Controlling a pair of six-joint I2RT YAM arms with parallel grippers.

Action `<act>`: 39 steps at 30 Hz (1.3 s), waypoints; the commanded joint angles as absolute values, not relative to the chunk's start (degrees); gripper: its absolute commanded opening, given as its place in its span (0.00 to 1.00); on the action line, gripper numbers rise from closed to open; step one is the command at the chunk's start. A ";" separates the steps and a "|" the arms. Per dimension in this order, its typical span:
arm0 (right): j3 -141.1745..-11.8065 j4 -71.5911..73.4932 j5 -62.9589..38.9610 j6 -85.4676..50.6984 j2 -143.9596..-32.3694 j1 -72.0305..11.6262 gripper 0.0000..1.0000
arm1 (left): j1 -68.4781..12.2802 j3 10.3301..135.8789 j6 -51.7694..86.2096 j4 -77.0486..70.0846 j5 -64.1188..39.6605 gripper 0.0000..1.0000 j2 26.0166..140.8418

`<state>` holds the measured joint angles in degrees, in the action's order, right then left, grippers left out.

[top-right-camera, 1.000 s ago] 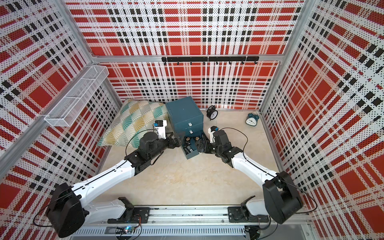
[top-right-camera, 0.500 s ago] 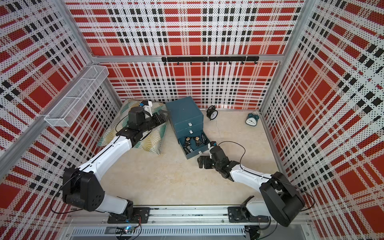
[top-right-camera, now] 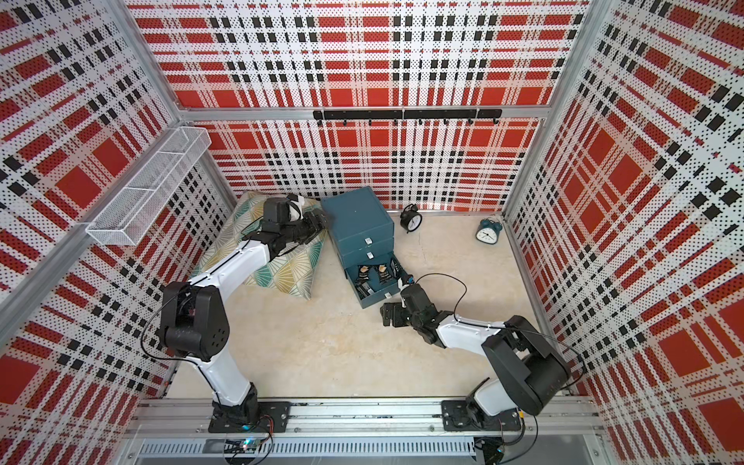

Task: Place the cookies into the drawer by color
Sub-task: Close the drawer in the storage box.

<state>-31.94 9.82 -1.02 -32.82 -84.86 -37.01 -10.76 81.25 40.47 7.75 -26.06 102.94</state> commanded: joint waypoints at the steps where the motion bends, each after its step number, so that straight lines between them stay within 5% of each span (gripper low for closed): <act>1: -33.37 13.15 -0.56 -32.56 -86.45 -37.27 0.87 | -11.05 81.98 39.32 8.09 -27.28 0.75 104.10; 4: -34.16 14.53 0.43 -33.51 -87.80 -37.27 0.64 | -10.89 81.10 38.50 8.13 -26.72 0.59 104.15; 7: -35.38 15.43 1.78 -35.39 -89.85 -36.94 0.35 | -10.74 80.56 38.26 8.11 -26.87 0.57 104.07; 11: -37.98 18.37 -0.34 -39.61 -94.31 -35.15 0.22 | -10.73 79.65 37.29 8.09 -26.39 0.57 103.71; 39: -55.38 44.45 -9.05 -63.76 -122.08 -30.16 0.22 | -11.70 77.70 37.00 7.05 -28.78 0.58 103.16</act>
